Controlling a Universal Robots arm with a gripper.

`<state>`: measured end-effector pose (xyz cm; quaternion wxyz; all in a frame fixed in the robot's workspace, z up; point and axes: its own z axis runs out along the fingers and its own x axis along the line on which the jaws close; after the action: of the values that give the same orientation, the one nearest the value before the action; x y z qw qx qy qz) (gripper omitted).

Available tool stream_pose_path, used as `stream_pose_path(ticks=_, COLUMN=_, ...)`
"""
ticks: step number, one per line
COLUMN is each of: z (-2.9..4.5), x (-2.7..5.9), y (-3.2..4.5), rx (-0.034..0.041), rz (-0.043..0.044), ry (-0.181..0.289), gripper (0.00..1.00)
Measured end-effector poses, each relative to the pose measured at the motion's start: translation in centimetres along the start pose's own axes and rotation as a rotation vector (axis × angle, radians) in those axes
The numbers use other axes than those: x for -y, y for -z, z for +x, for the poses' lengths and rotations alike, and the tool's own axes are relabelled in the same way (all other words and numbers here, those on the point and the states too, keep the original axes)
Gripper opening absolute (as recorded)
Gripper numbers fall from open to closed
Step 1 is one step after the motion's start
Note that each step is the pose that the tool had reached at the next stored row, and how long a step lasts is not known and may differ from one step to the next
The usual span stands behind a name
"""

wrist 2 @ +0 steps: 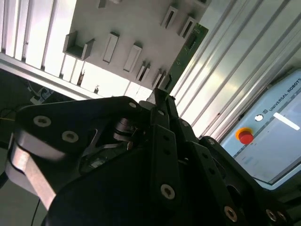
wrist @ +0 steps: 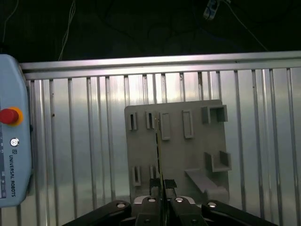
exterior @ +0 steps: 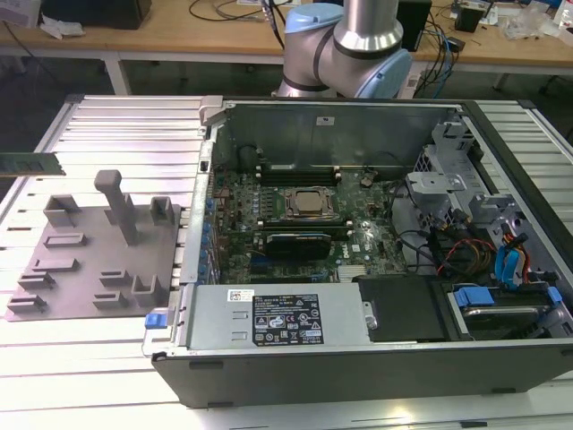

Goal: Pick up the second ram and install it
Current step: 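Pick up the second ram and move it above second insertion slot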

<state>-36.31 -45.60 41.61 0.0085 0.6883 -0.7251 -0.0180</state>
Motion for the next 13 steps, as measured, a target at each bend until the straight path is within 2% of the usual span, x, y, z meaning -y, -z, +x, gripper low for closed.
stream_pose_path(ticks=4, z=-0.1, x=1.81, y=0.07, rx=0.0, rz=0.0, ry=0.0, gripper=0.11)
stream_pose_path(ticks=8, z=-0.16, x=3.07, y=0.11, rx=0.0001, rz=0.0, ry=0.0, gripper=0.11)
stream_pose_path(ticks=10, z=-0.24, x=4.5, y=0.16, rx=0.0002, rz=0.0002, ry=0.0, gripper=0.11)
stream_pose_path(ticks=13, z=-0.3, x=5.8, y=0.22, rx=-0.0001, rz=0.0, ry=0.0, gripper=0.11)
